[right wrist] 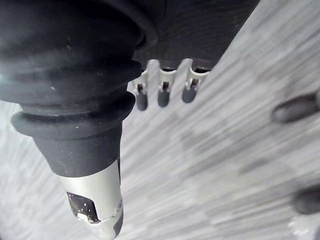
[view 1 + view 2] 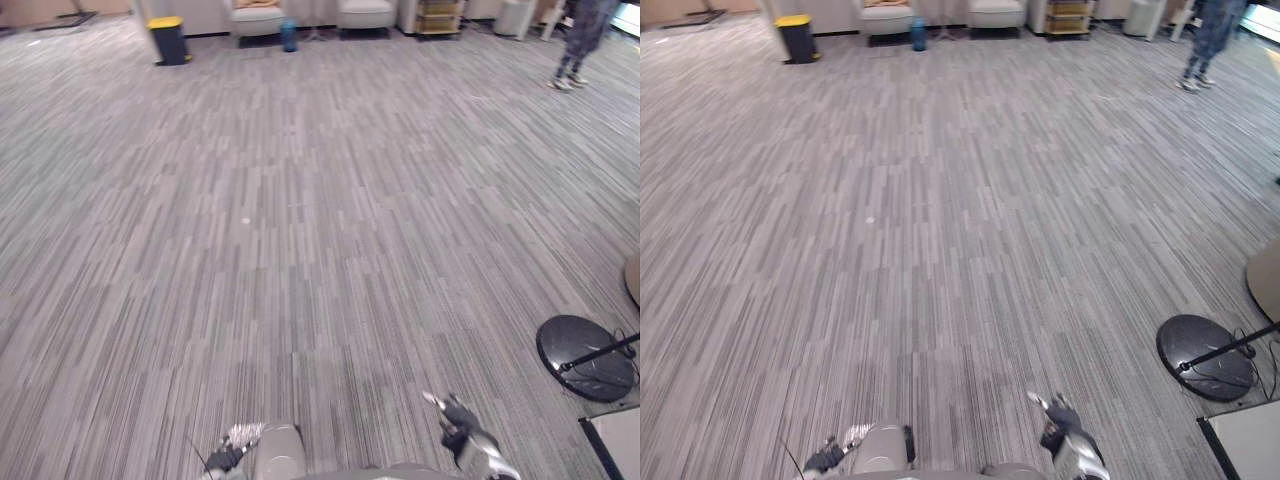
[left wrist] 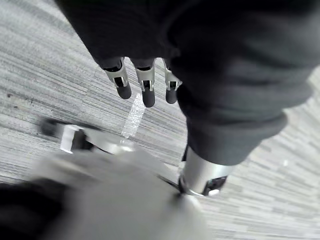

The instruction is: Organize washtable

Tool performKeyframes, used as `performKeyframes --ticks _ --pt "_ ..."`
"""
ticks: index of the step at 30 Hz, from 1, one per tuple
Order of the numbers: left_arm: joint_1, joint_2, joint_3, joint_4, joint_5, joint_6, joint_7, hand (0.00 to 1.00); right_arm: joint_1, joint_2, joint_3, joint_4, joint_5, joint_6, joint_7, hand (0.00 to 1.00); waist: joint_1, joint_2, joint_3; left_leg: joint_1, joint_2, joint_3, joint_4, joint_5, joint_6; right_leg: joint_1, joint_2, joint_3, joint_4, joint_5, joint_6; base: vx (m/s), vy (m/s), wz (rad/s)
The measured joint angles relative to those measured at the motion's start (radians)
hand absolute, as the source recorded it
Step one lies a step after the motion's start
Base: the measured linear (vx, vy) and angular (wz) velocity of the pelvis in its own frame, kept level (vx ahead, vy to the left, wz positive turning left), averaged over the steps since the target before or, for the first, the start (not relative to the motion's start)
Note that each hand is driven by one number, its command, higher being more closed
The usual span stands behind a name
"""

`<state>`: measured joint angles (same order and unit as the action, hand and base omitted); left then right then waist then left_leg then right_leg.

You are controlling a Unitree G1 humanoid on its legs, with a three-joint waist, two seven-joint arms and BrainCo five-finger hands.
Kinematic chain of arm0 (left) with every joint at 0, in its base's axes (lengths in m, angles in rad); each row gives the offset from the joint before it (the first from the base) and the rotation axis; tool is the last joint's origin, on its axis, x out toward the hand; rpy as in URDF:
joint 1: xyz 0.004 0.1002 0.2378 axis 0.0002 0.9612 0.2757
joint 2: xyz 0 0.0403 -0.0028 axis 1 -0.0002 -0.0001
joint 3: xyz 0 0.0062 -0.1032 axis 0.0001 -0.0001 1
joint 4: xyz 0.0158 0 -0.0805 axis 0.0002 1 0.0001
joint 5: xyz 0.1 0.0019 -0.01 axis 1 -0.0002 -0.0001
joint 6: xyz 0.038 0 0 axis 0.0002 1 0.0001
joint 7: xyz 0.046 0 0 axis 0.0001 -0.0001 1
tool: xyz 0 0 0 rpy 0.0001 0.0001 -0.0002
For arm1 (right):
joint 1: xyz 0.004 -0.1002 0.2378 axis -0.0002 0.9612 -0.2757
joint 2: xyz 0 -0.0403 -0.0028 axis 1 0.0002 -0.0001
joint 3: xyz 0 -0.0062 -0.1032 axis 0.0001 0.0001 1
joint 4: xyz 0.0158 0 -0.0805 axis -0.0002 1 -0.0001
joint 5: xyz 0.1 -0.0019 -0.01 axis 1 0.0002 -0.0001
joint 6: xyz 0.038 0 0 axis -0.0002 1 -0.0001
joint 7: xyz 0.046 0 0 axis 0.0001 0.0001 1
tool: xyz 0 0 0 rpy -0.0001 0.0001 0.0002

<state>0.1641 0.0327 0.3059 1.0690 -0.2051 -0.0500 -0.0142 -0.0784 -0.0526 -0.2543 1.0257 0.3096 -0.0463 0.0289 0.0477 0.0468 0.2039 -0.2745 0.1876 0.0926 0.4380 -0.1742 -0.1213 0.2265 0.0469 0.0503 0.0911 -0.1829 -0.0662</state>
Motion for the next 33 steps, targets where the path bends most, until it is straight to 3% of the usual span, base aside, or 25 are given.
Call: performKeyframes --ticks 1,2,3,4,5,7,8,9,10,11,13,14,15,17,21,25,28,33 --pt "0.019 -0.005 -0.007 0.000 -0.001 0.002 0.003 0.00 0.000 0.008 0.001 -0.008 0.000 -0.003 0.000 0.00 0.006 0.007 0.000 -0.004 -0.003 -0.014 -0.107 0.024 -0.025 0.020 0.000 0.021 -0.002 -0.020 0.006 0.62 0.271 -1.30" --pt "0.058 -0.008 -0.030 0.002 -0.012 0.002 0.016 0.00 0.009 0.021 0.016 -0.020 0.000 -0.014 -0.002 0.00 0.029 0.006 -0.005 -0.003 0.000 -0.024 -0.126 0.153 -0.030 0.054 -0.011 0.070 -0.002 -0.063 0.021 0.67 0.324 -1.10" --pt "0.084 -0.008 -0.030 0.001 -0.020 0.001 0.023 0.00 0.022 0.037 0.038 -0.019 -0.002 -0.016 -0.002 0.00 0.034 -0.013 -0.027 -0.023 -0.026 -0.013 -0.057 0.181 0.016 0.049 -0.042 0.099 0.033 -0.098 0.032 0.70 0.323 -1.03" --pt "0.088 0.000 -0.032 0.002 -0.020 0.001 0.026 0.00 0.034 0.044 0.040 -0.015 -0.004 -0.017 -0.001 0.00 0.034 -0.031 -0.036 -0.042 -0.028 -0.003 -0.007 0.139 0.052 0.024 -0.052 0.101 0.082 -0.114 0.049 0.86 0.324 -0.78" --pt "0.085 0.011 -0.034 0.012 -0.020 0.001 0.038 0.00 0.033 0.047 0.043 0.010 -0.007 -0.018 -0.001 0.00 0.027 -0.047 -0.039 -0.041 -0.031 0.037 0.056 0.062 0.078 -0.078 -0.064 0.094 0.317 -0.130 0.095 0.81 0.285 -0.57" --pt "0.067 0.033 -0.059 0.029 -0.020 0.003 0.041 0.00 0.040 0.048 0.035 0.030 -0.009 -0.016 -0.002 0.00 0.016 -0.062 -0.028 0.051 -0.067 0.074 0.013 0.031 0.111 -0.190 -0.112 0.045 0.607 -0.050 0.227 0.63 0.238 -0.37" --pt "0.060 0.049 -0.090 0.030 -0.018 0.003 0.040 0.00 0.060 0.046 0.022 0.040 -0.010 -0.015 -0.002 0.00 0.006 -0.062 -0.026 0.122 -0.089 0.086 -0.027 0.024 0.121 -0.231 -0.147 0.002 0.731 -0.048 0.238 0.46 0.154 -0.02" --pt "0.047 0.059 -0.125 0.028 -0.018 0.002 0.042 0.00 0.070 0.027 0.014 0.034 -0.012 -0.018 -0.003 0.00 -0.010 -0.054 -0.024 0.223 -0.108 0.096 -0.101 0.019 0.129 -0.259 -0.184 -0.070 0.788 -0.078 0.189 0.55 0.139 0.15" --pt "0.025 0.059 -0.160 0.019 -0.014 0.000 0.042 0.00 0.081 0.009 0.016 0.038 -0.030 -0.016 -0.003 0.00 -0.025 -0.022 -0.023 0.306 -0.110 0.096 -0.171 0.021 0.131 -0.278 -0.201 -0.159 0.731 -0.110 0.138 0.62 0.111 0.21" --pt "0.014 0.058 -0.169 0.018 -0.007 -0.003 0.040 0.00 0.086 0.005 0.015 0.041 -0.040 -0.015 -0.002 0.00 -0.030 -0.016 -0.028 0.333 -0.107 0.092 -0.199 0.021 0.131 -0.290 -0.201 -0.190 0.673 -0.118 0.128 0.55 0.030 0.34" --pt "-0.036 0.066 -0.196 -0.004 0.011 -0.007 0.038 0.00 0.101 0.004 -0.025 0.049 -0.077 -0.013 0.000 0.00 -0.045 -0.017 -0.037 0.377 -0.107 0.040 -0.247 0.021 0.130 -0.326 -0.167 -0.173 0.359 -0.095 0.143 0.46 -0.078 0.68" --pt "-0.048 0.070 -0.197 -0.005 0.022 -0.009 0.038 0.00 0.112 0.005 -0.042 0.053 -0.090 -0.009 0.000 0.00 -0.047 -0.025 -0.040 0.379 -0.113 0.023 -0.247 0.020 0.128 -0.327 -0.155 -0.149 0.258 -0.057 0.151 0.53 -0.194 1.13" --pt "-0.058 0.085 -0.195 -0.006 0.023 -0.013 0.038 0.00 0.133 0.019 -0.095 0.072 -0.091 0.004 -0.004 0.00 -0.047 -0.072 -0.054 0.396 -0.144 -0.023 -0.244 0.005 0.104 -0.326 -0.163 -0.087 0.104 0.198 0.162 0.43 -0.180 1.01" --pt "-0.065 0.059 -0.180 0.004 0.021 -0.005 0.039 0.00 0.133 -0.015 -0.109 0.101 -0.096 0.012 -0.004 0.00 -0.036 -0.025 -0.066 0.401 -0.113 -0.067 -0.237 -0.010 0.069 -0.294 -0.144 -0.127 0.103 0.196 0.137 0.35 -0.126 0.65" --pt "-0.055 0.010 -0.136 0.008 0.017 -0.006 0.039 0.00 0.131 -0.045 -0.085 0.120 -0.125 0.015 -0.002 0.00 -0.031 0.012 -0.085 0.423 -0.087 -0.100 -0.264 -0.001 0.055 -0.180 -0.120 -0.196 -0.043 0.201 0.129 0.27 -0.106 0.43" --pt "-0.056 0.004 -0.125 0.014 -0.022 -0.015 0.043 0.00 0.123 -0.042 -0.072 0.120 -0.127 0.012 -0.003 0.00 -0.030 0.004 -0.086 0.423 -0.094 -0.120 -0.262 0.000 0.054 -0.139 -0.126 -0.242 -0.083 0.201 0.129 0.14 -0.032 0.29" --pt "-0.058 -0.001 -0.091 0.019 -0.066 -0.015 0.061 0.00 0.123 -0.036 -0.051 0.129 -0.125 0.009 -0.004 0.00 -0.031 -0.009 -0.089 0.410 -0.105 -0.073 -0.252 0.013 0.042 -0.133 -0.148 -0.270 -0.086 0.201 0.130 0.03 0.028 0.19" --pt "-0.063 0.019 -0.068 0.023 -0.037 -0.013 0.059 0.00 0.135 -0.003 -0.135 0.165 -0.156 0.014 -0.003 0.00 -0.033 -0.052 -0.110 0.417 -0.123 -0.049 -0.305 0.025 0.055 -0.110 -0.165 -0.302 -0.129 0.209 0.142 0.00 0.028 0.22"
